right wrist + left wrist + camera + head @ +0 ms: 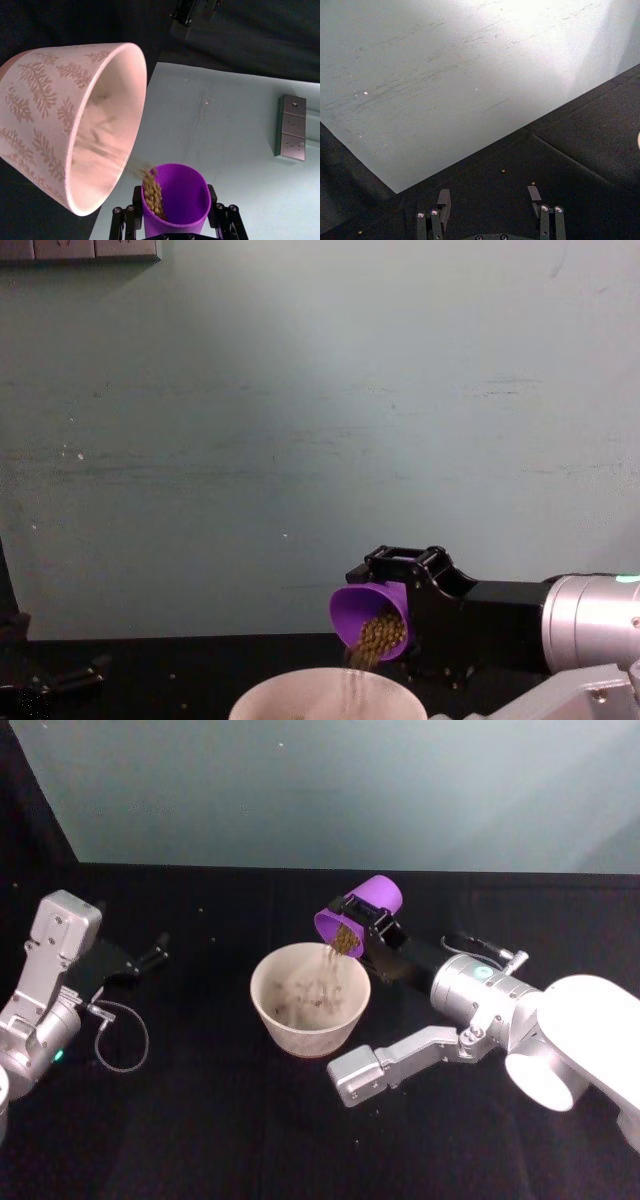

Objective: Pick up the cup and pour the mung beans from the cup into the bowl.

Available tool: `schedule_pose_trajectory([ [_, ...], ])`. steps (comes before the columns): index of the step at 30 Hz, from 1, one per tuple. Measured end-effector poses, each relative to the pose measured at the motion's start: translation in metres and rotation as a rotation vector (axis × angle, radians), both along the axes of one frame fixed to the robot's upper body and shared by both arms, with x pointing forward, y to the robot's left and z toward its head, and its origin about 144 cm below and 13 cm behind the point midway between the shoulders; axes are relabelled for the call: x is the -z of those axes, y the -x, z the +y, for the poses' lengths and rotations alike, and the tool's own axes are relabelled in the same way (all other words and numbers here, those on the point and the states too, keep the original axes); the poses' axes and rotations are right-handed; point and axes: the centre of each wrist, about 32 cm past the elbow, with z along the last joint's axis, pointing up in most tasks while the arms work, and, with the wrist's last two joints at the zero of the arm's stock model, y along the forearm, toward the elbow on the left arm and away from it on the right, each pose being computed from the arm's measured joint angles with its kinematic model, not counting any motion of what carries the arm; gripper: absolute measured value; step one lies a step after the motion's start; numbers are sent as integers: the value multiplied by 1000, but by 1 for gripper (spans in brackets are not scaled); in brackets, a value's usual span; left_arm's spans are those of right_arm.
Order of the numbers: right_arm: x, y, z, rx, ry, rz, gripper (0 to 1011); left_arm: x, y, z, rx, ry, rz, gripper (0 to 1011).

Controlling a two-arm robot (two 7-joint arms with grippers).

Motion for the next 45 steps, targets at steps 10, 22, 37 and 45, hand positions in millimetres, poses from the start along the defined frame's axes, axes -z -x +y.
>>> schedule_pose_trajectory([
  [10,5,2,2,-3,48,-38,729,0,0,0,0,0,0,1000],
  [22,9,4,3,-11,128,-134,729,0,0,0,0,0,0,1000],
  [37,12,8,5,-41,252,-283,729,0,0,0,0,0,0,1000],
  [45,13,9,5,-49,266,-314,729,0,0,0,0,0,0,1000],
])
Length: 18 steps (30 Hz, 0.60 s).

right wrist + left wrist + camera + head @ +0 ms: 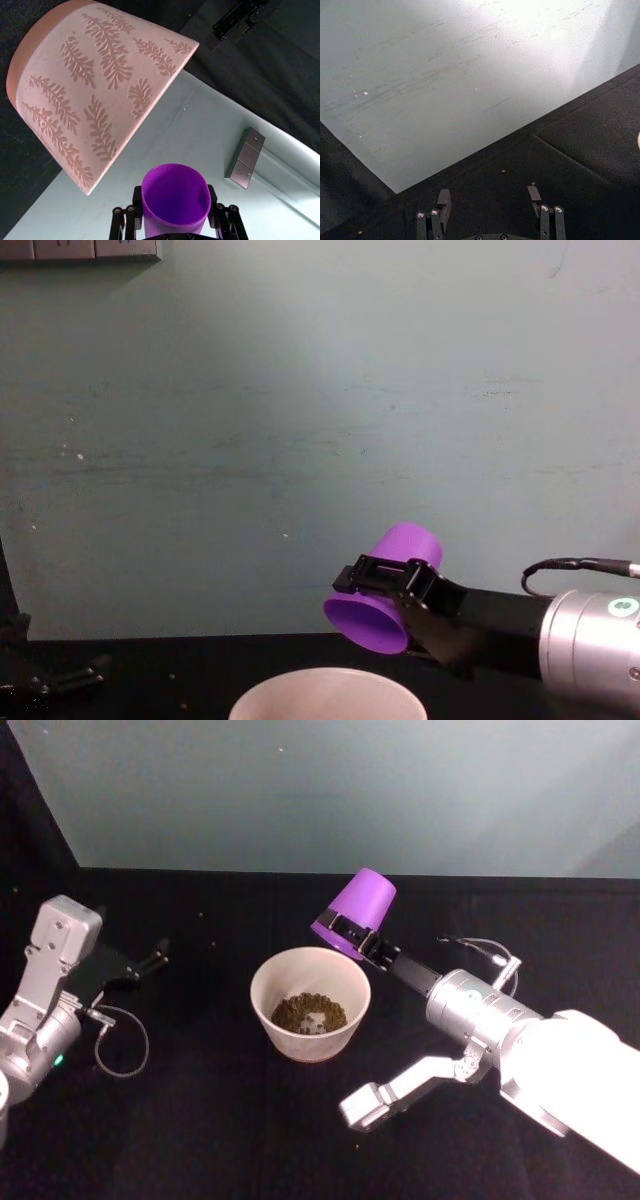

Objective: Pick up the cup and pour the mung beans from the cup into the bowl.

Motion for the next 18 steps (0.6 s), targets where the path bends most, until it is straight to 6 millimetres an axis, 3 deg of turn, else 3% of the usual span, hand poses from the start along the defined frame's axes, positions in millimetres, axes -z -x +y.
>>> schedule_pose_trajectory([
  [5,0,-1,-2,-3,-23,-1,729,0,0,0,0,0,0,1000],
  [11,-2,-2,-13,3,-188,72,729,0,0,0,0,0,0,1000],
  [18,-11,-6,-36,27,-560,249,729,0,0,0,0,0,0,1000],
])
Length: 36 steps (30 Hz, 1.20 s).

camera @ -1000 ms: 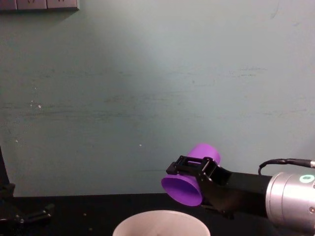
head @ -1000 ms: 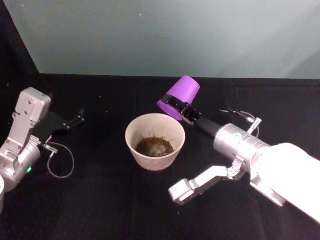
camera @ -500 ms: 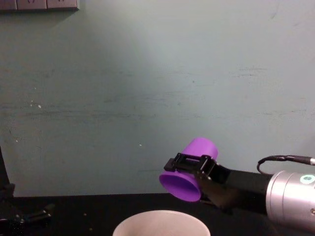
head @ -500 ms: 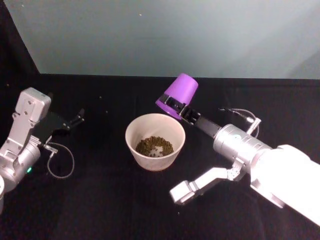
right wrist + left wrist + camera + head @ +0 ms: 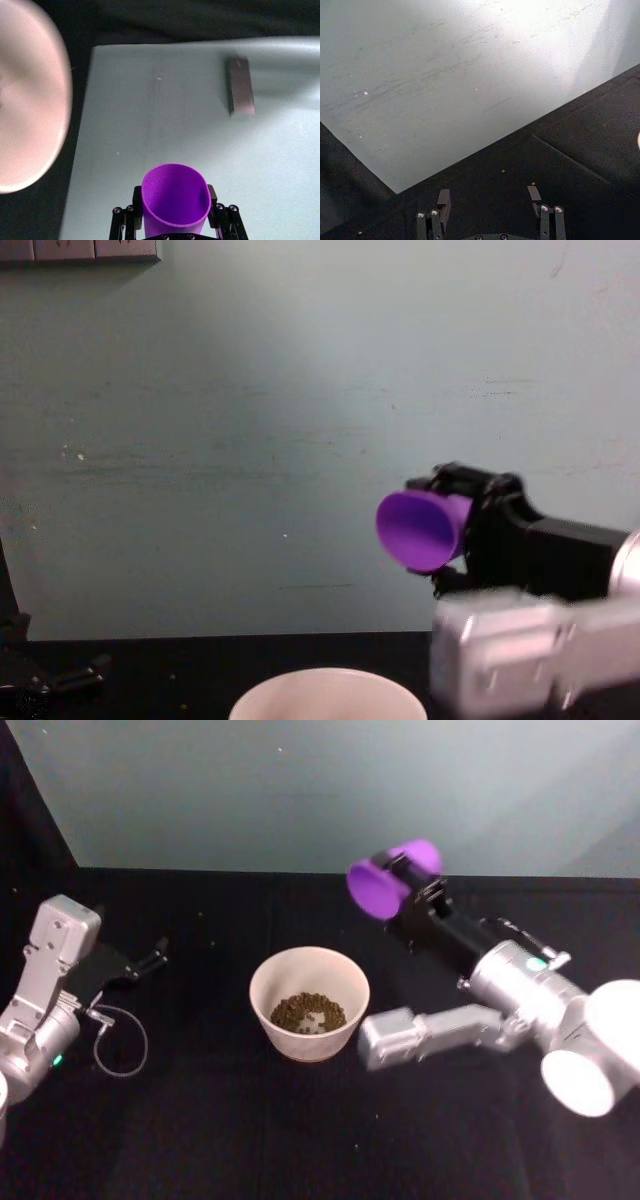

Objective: Pick up the cup and pour the mung beans from the cup into the bowl.

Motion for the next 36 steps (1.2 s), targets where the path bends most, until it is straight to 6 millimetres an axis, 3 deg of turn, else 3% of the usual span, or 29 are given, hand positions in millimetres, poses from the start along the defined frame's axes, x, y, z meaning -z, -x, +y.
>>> schedule_pose_trajectory([
  [7,-7,-4,-24,-34,-378,274,729,0,0,0,0,0,0,1000],
  [14,2,-14,-55,-119,-725,633,729,0,0,0,0,0,0,1000],
  [24,35,-25,-78,-168,-979,981,729,0,0,0,0,0,0,1000],
  [36,61,-30,-89,-155,-1028,1101,729,0,0,0,0,0,0,1000],
])
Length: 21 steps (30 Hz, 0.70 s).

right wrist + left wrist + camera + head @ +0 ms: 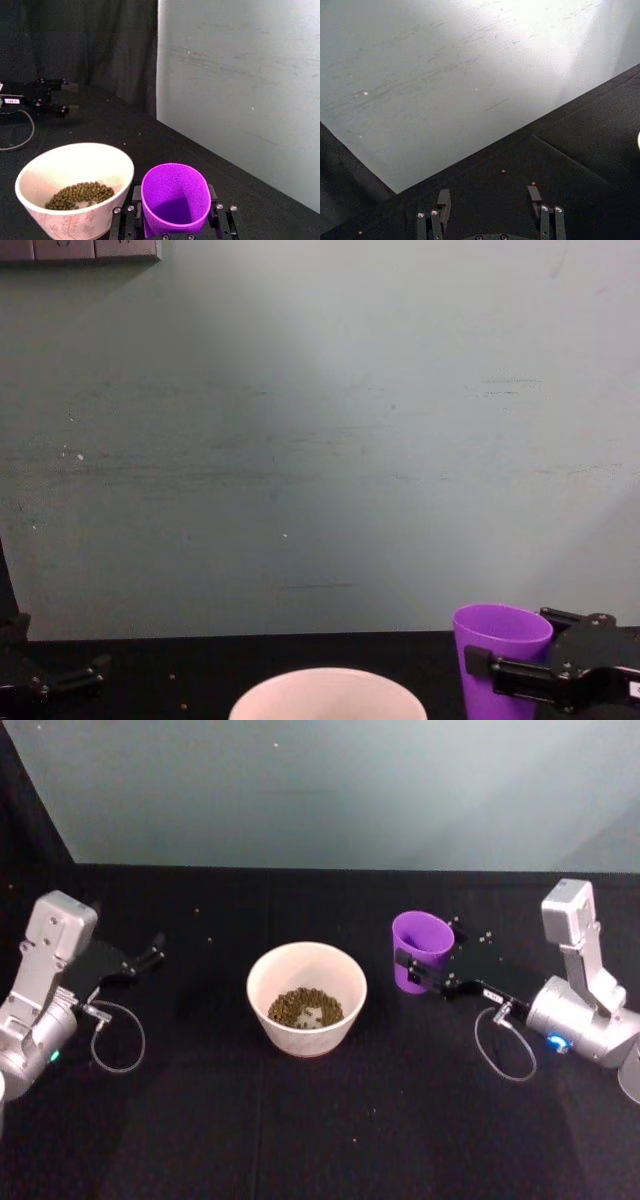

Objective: Pick up the cup and pour the mung beans from the cup into the bowl.

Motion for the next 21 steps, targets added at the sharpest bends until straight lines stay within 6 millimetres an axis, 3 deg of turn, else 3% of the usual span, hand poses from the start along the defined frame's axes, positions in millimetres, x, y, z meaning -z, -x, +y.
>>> schedule_pose_trajectory([
  [21,19,-9,-6,-65,21,68,729,0,0,0,0,0,0,1000],
])
